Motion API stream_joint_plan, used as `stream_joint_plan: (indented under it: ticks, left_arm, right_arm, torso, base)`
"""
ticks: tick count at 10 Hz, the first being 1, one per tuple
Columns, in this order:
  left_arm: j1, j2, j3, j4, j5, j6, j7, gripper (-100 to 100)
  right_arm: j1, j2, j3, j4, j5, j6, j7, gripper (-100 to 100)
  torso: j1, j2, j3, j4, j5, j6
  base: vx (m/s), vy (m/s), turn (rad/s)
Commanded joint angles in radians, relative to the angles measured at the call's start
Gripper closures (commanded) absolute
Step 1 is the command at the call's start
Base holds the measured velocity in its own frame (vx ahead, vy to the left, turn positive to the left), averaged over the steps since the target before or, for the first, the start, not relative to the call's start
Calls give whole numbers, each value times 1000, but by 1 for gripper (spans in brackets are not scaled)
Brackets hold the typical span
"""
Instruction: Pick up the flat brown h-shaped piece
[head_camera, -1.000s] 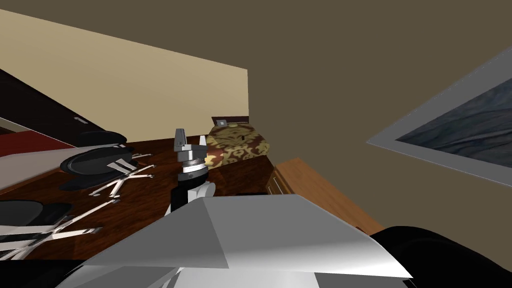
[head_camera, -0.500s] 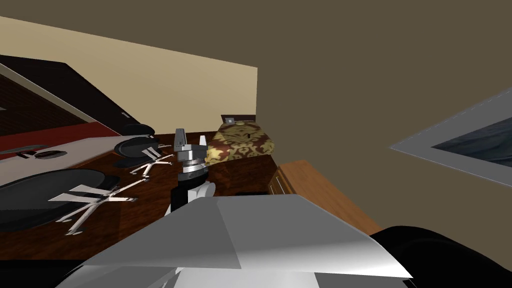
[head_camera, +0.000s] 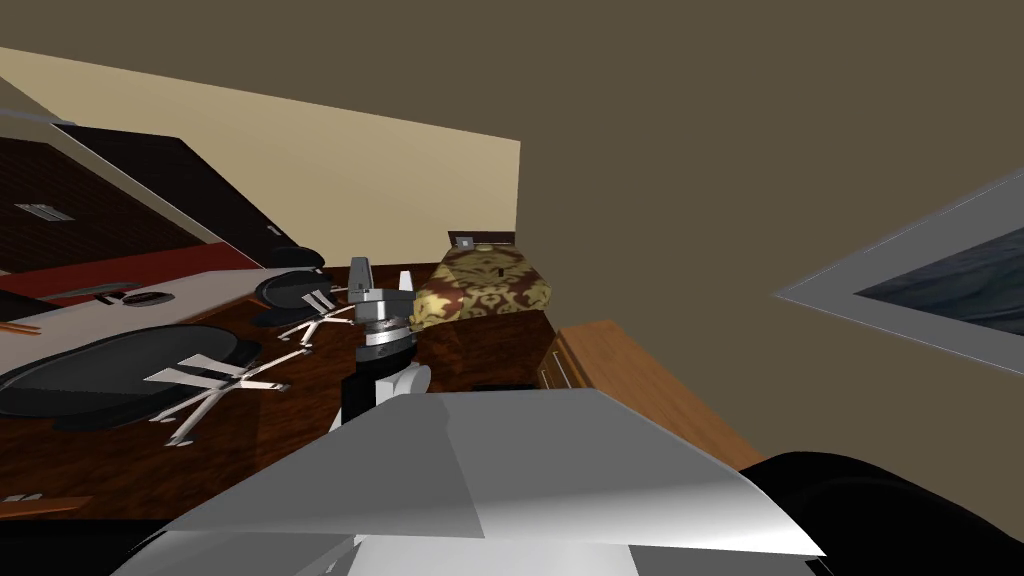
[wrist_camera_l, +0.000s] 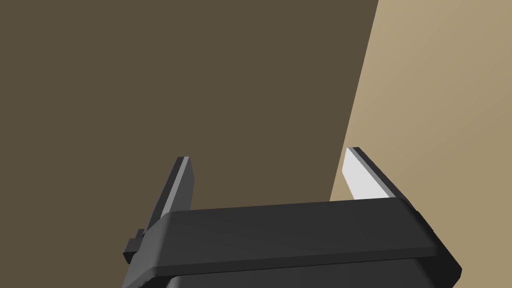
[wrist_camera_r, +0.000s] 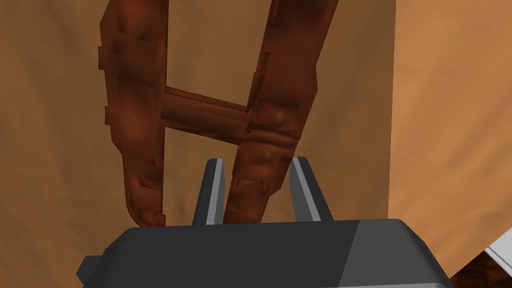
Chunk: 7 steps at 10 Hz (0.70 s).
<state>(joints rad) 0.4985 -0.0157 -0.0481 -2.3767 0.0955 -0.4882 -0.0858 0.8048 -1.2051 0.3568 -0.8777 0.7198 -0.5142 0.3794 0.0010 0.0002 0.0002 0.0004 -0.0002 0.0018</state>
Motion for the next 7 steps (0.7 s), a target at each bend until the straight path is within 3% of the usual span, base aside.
stream_joint_plan:
  ticks: [1,2,3,4,7]
  left_arm:
    - [0,0,0,0,0,0,0,0]
    - [0,0,0,0,0,0,0,0]
    - [0,0,0,0,0,0,0,0]
    - [0,0,0,0,0,0,0,0]
    - [0,0,0,0,0,0,0,0]
  right_arm:
    - [0,0,0,0,0,0,0,100]
    - [0,0,0,0,0,0,0,100]
    - [0,0,0,0,0,0,0,0]
    - [7,-8,-10,-2,-1,-9,14,100]
    - [22,-55,-38,-26,5,-37,60,100]
  torso:
    - [0,0,0,0,0,0]
    - [0,0,0,0,0,0]
    - [0,0,0,0,0,0]
    - [0,-1,0,0,0,0]
    - [2,-7,-4,-2,1,1]
  base:
    - [0,0,0]
    - [0,0,0]
    - [0,0,0]
    - [53,-5,-215]
    - [122,10,-293]
